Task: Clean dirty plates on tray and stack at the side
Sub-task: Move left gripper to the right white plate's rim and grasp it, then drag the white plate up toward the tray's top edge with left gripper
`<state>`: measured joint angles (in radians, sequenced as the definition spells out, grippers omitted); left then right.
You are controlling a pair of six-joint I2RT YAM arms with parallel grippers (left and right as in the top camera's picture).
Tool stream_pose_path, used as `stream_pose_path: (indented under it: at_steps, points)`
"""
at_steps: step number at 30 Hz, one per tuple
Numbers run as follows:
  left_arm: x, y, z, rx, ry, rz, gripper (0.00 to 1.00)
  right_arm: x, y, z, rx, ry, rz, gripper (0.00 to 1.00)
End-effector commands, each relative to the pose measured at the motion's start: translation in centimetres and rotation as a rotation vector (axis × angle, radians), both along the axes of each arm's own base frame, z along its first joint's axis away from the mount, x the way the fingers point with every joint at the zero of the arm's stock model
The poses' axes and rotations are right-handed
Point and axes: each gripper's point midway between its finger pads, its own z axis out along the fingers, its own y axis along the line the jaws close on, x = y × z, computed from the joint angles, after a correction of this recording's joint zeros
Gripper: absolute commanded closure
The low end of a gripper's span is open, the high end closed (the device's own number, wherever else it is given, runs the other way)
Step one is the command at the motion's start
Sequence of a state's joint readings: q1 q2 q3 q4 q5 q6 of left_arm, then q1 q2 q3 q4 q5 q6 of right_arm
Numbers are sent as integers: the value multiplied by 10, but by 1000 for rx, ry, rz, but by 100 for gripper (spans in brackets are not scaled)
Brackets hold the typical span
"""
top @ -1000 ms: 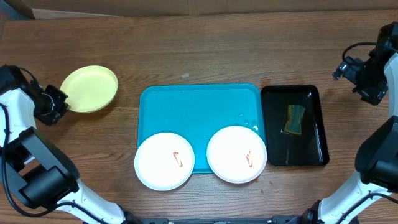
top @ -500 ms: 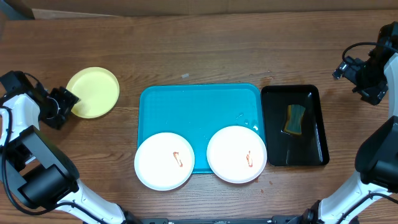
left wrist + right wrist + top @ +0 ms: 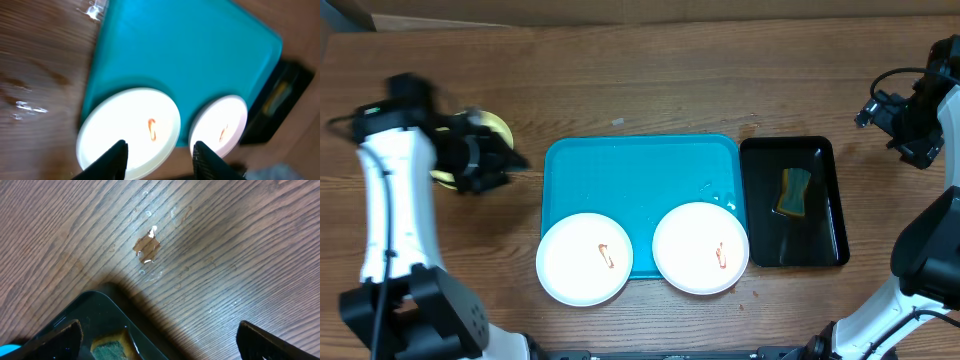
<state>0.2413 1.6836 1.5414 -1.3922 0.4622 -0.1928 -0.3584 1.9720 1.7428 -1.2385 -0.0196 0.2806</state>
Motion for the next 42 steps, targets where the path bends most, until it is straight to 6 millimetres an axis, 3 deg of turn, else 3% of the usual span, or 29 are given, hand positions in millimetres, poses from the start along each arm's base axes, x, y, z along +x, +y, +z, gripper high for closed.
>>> stream_pose_path:
  at_steps: [1,8,17,24,31,34,42]
  points:
    - [-18,-55,-5,95,36,-238,67,4,-1,9,-10,-28,1,0]
    - [-38,-143,-28,192,23,-443,65,4,-1,9,-10,-28,1,0]
    - [-50,-206,-66,302,-77,-571,63,4,-1,9,-10,-28,1,0]
    - [-59,-220,-108,343,-21,-592,63,4,-1,9,-10,-28,1,0]
    - [-66,-222,-149,360,92,-615,72,4,-1,9,-10,-28,1,0]
    - [-68,-231,-157,311,109,-620,85,4,-1,9,-10,-28,1,0]
    - [-67,-232,-159,310,105,-619,87,4,-1,9,-10,-28,1,0]
